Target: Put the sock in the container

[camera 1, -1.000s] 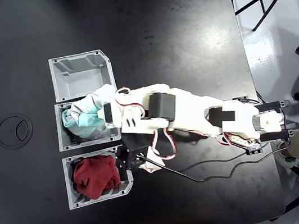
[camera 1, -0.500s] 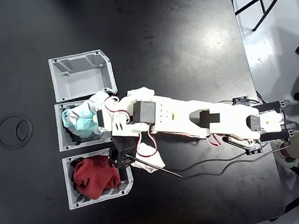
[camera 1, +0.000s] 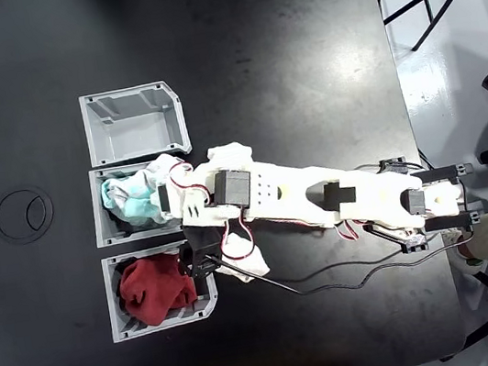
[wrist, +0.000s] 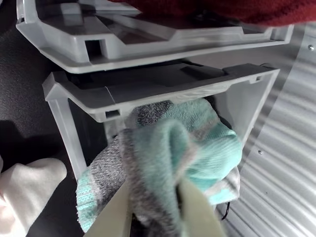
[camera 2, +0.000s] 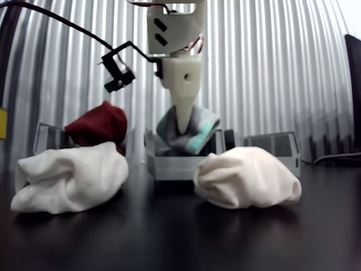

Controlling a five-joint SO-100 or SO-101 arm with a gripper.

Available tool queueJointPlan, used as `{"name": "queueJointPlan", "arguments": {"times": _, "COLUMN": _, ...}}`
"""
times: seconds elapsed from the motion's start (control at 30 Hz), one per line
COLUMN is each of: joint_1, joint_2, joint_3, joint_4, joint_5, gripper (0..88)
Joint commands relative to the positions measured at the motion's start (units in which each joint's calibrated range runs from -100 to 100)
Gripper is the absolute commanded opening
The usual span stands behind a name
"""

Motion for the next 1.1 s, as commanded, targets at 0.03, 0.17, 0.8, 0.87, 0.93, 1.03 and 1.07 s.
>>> {"name": "queueJointPlan", "arguments": {"times": 0.03, "joint_1": 0.2, "joint_2": -1.4, "joint_3": -1.9, "joint_4": 1.0, "joint_5": -0.3, "gripper": 30.5}}
{"name": "queueJointPlan", "arguments": {"times": 0.17, "joint_1": 0.2, "joint_2": -1.5, "joint_3": -2.3, "joint_4": 4.5, "joint_5": -0.1, "gripper": 40.1}}
{"name": "queueJointPlan", "arguments": {"times": 0.8, "joint_1": 0.2, "joint_2": -7.7, "joint_3": -2.5, "joint_4": 15.1, "joint_5": -0.2, "gripper": 43.4}}
{"name": "queueJointPlan", "arguments": {"times": 0.87, "joint_1": 0.2, "joint_2": -7.7, "joint_3": -2.5, "joint_4": 12.4, "joint_5": -0.2, "gripper": 43.4}}
{"name": "queueJointPlan", "arguments": {"times": 0.93, "joint_1": 0.2, "joint_2": -7.4, "joint_3": -2.5, "joint_4": 9.6, "joint_5": -0.2, "gripper": 43.4}}
{"name": "queueJointPlan", "arguments": {"times": 1.03, "joint_1": 0.2, "joint_2": -7.2, "joint_3": -2.5, "joint_4": 6.7, "joint_5": -0.3, "gripper": 43.4}}
{"name": "queueJointPlan", "arguments": {"times": 1.07, "joint_1": 0.2, "joint_2": -7.1, "joint_3": -2.4, "joint_4": 5.6, "joint_5": -0.3, "gripper": 43.4}}
